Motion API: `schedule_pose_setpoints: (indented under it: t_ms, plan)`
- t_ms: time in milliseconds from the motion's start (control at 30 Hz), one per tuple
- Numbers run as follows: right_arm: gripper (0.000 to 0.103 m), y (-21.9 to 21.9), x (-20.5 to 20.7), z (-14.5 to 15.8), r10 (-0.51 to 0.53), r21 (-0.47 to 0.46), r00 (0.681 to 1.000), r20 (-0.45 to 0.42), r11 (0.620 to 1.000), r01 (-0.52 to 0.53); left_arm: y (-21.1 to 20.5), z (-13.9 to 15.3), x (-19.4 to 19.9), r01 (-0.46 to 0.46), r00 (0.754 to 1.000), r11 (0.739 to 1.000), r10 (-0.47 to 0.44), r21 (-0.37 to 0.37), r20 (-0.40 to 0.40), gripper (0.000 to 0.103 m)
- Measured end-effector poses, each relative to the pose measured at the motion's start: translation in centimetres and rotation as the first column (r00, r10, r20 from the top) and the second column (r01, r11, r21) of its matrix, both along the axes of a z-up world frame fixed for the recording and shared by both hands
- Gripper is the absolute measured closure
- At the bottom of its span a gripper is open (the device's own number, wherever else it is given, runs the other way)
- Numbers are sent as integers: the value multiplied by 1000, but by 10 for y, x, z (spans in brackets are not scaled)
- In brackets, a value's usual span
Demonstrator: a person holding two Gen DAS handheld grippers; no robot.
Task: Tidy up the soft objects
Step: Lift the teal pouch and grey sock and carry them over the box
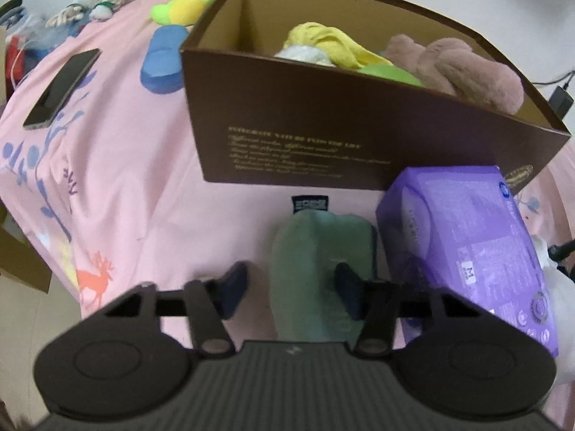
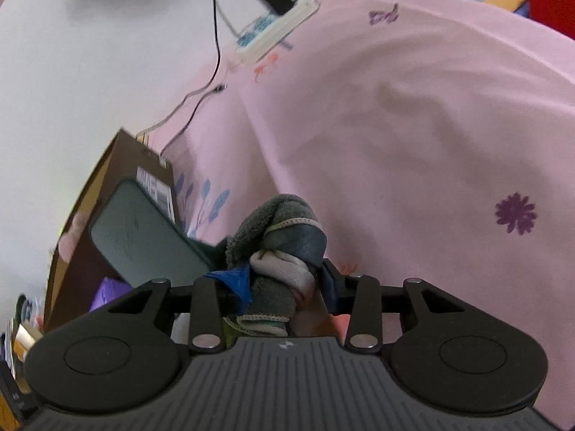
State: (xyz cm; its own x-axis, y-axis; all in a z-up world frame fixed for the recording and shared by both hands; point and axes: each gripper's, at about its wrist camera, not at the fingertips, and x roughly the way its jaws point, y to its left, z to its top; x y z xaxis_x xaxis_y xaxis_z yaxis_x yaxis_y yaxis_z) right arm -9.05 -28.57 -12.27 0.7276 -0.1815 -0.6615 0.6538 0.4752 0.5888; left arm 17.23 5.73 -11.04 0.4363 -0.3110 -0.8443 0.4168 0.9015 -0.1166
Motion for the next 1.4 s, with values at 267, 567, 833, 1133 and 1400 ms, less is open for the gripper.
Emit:
schedule_pose_setpoints:
  t_ms: [267, 567, 833, 1133, 1400]
  plan:
    - [81, -14, -12, 10, -95, 29, 993, 70, 995, 93, 0, 7, -2, 27, 999, 999, -26, -26, 18, 95]
    - [81, -24, -3, 55, -87, -45, 976, 198, 994, 98, 24, 53, -11, 20, 992, 998, -11, -65, 129, 97]
    - [81, -4, 44, 99, 71, -94, 950, 304, 995, -44, 32, 107, -15, 56, 974, 981, -13, -184, 226, 97]
    - [81, 40, 109, 124, 272, -146, 907, 321, 961, -236, 19, 149, 6, 118, 945, 964, -35, -238, 326, 97]
    - [81, 65, 161, 123, 310, -183, 920, 238, 945, -271, -11, 159, 32, 161, 925, 962, -68, -222, 373, 97]
